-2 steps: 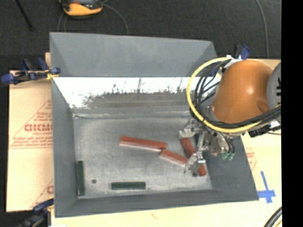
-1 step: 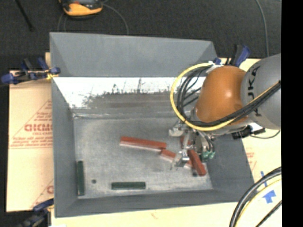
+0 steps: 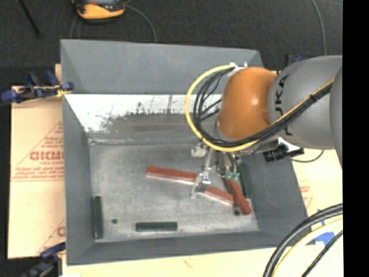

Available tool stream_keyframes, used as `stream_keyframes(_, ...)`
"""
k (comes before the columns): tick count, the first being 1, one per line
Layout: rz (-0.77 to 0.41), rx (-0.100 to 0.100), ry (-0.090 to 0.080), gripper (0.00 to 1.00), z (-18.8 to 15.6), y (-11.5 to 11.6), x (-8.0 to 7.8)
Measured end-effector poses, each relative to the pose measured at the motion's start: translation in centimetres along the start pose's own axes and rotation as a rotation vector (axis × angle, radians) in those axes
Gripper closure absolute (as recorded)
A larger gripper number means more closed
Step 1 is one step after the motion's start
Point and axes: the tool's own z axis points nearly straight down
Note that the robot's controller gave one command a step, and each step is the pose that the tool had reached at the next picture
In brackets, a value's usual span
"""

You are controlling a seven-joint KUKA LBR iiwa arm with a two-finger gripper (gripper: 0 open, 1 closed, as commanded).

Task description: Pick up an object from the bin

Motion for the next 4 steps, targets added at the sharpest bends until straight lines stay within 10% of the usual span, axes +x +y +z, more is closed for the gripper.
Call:
stream_keyframes(1,0.068,-0.002,-0.010,0.00,-0.8,1.0,-2.8)
stream_keyframes(2,0.162,-0.003,-0.011,0.00,6.7,1.9,-2.3)
stream_keyframes(3,0.173,-0.004,-0.014,1.00,6.8,2.0,-2.4)
stream_keyframes(4,0.172,-0.004,-0.015,1.00,6.8,2.0,-2.4)
